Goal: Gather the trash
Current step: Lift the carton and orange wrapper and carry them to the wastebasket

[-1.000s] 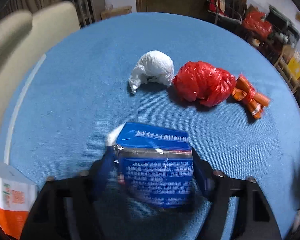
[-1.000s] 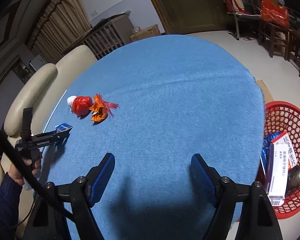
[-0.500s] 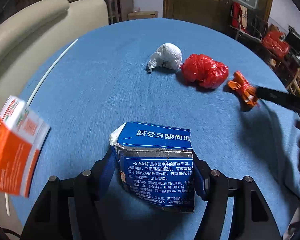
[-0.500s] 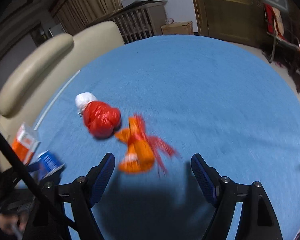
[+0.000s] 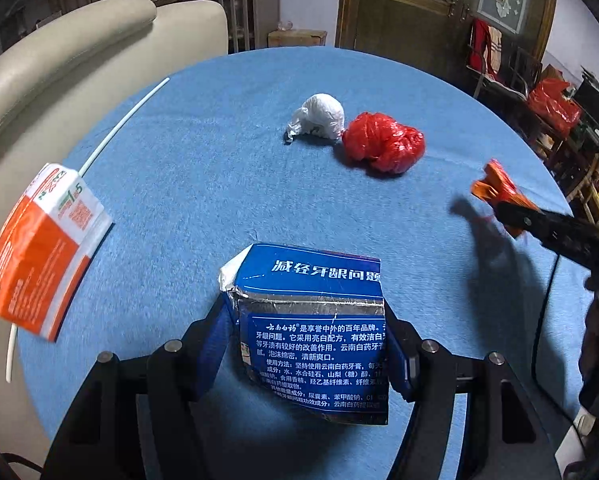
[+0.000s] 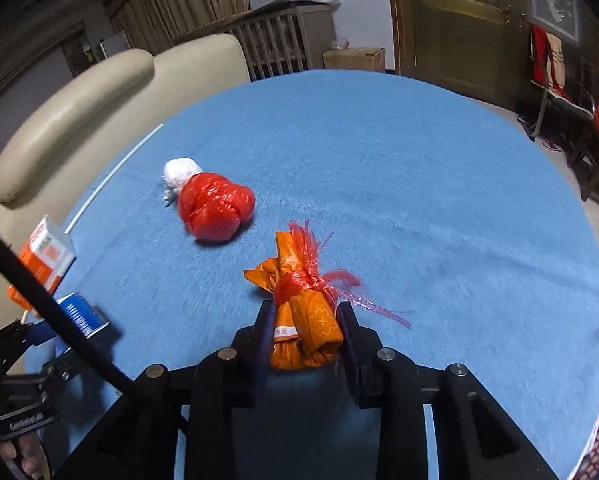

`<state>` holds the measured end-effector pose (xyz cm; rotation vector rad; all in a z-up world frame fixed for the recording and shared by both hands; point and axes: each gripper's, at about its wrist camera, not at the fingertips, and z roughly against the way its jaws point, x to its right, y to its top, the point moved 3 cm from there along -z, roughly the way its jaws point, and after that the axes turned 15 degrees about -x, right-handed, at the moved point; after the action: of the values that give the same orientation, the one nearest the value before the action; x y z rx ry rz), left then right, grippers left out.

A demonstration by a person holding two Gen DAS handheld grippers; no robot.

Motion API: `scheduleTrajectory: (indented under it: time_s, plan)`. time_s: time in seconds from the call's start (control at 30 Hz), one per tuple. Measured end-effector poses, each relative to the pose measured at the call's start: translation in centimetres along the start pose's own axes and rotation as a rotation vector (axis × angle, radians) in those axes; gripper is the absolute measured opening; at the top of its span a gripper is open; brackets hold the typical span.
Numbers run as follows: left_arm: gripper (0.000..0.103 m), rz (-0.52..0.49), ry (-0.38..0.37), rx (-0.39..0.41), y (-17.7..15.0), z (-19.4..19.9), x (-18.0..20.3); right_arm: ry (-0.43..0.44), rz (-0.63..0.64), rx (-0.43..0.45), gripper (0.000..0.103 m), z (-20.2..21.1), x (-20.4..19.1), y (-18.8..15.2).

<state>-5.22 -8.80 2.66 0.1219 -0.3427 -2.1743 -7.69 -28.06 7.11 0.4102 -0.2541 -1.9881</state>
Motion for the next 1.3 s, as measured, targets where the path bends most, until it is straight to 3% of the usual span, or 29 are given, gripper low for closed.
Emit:
scheduleTrajectory:
  time_s: [0.43, 1.3]
  plan:
    - [0.069, 0.111, 0.07, 0.029, -2.3, 2.7, 0.4, 0.111, -0.054, 0.035, 0.033, 3.2, 0.2, -6.5]
    - [0.069, 0.089, 0.084, 0.041, -3.7, 3.3, 5.0, 0.205, -0.133, 0.112, 0.033, 6.6, 2.0, -10.9]
